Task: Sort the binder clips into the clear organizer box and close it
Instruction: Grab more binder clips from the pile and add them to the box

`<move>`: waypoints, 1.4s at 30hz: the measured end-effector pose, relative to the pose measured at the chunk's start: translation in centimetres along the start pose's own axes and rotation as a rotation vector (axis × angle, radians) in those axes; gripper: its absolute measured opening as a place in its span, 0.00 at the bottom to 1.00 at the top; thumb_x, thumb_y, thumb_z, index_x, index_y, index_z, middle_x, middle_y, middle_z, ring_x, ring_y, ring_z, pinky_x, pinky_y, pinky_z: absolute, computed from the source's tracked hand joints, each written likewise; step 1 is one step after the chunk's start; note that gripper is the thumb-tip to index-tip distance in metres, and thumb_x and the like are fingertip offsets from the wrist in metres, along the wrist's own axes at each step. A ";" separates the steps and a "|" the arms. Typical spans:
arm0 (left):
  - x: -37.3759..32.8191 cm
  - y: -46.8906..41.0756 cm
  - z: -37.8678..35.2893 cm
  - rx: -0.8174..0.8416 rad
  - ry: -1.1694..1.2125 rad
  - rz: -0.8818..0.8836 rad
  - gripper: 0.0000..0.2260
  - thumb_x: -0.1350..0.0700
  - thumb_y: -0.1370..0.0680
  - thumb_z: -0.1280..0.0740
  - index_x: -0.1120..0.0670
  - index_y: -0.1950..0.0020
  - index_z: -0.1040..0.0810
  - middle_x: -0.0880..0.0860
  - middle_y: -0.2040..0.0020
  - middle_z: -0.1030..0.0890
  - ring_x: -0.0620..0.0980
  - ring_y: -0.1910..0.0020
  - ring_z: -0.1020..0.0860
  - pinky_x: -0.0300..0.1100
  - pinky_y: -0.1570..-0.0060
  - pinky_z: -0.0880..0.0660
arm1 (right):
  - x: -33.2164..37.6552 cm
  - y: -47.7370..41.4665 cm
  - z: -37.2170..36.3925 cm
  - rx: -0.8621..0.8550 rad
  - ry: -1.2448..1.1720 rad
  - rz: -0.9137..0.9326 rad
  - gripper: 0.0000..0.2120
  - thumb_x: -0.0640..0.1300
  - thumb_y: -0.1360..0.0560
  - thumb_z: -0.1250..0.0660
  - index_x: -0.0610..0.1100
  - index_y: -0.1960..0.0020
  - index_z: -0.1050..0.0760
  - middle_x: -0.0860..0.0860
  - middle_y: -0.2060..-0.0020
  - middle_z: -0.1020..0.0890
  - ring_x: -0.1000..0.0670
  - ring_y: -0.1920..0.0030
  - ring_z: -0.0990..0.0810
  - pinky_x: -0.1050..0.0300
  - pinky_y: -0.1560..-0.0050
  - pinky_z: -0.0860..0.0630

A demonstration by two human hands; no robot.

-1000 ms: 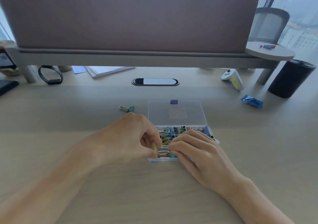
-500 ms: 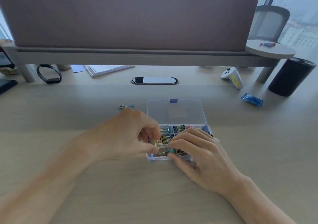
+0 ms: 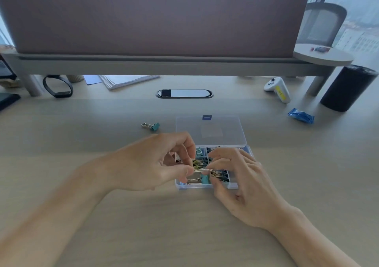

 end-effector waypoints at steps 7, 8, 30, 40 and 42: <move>-0.3 0.0 -0.5 -0.003 -0.210 -0.060 0.08 0.48 0.21 0.29 0.42 0.48 0.29 0.38 0.50 0.20 0.47 0.61 0.17 0.32 0.67 0.31 | 0.5 -0.2 -0.4 0.082 0.007 0.027 0.23 0.49 0.22 0.31 0.51 0.29 0.32 0.64 0.50 0.17 0.62 0.42 0.21 0.57 0.39 0.24; -0.5 0.0 -0.6 -0.007 -0.253 -0.072 0.09 0.47 0.21 0.30 0.41 0.47 0.30 0.37 0.49 0.21 0.48 0.60 0.17 0.33 0.67 0.31 | 0.5 -0.2 -0.5 0.087 0.012 0.032 0.24 0.48 0.23 0.30 0.51 0.29 0.32 0.64 0.50 0.17 0.62 0.42 0.21 0.56 0.38 0.24; -1.6 0.1 -1.0 -0.065 -0.492 -0.135 0.09 0.42 0.20 0.35 0.39 0.44 0.34 0.41 0.51 0.19 0.40 0.63 0.24 0.33 0.63 0.31 | 0.3 -0.3 -1.2 0.146 0.070 0.018 0.29 0.51 0.21 0.29 0.54 0.25 0.39 0.62 0.49 0.15 0.60 0.39 0.20 0.53 0.28 0.31; -1.2 -0.1 -0.6 -0.087 -0.347 -0.121 0.08 0.48 0.20 0.31 0.40 0.47 0.31 0.30 0.55 0.22 0.38 0.69 0.23 0.28 0.66 0.33 | -0.1 -0.1 -0.7 0.096 0.063 -0.044 0.30 0.53 0.23 0.27 0.58 0.27 0.38 0.64 0.46 0.16 0.64 0.36 0.24 0.67 0.28 0.36; -0.9 -0.2 -0.5 -0.086 -0.303 -0.115 0.08 0.49 0.20 0.31 0.42 0.48 0.29 0.31 0.57 0.22 0.38 0.70 0.24 0.28 0.68 0.33 | -0.2 0.0 -0.6 0.089 0.059 -0.059 0.29 0.54 0.24 0.27 0.58 0.28 0.37 0.64 0.45 0.17 0.65 0.36 0.25 0.71 0.28 0.39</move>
Point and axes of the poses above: each hand's wrist, its own y-axis away from the middle knuckle, its own z-axis out of the back of the hand, x = y × z, the point moved 7 cm from there along -y, towards the middle knuckle
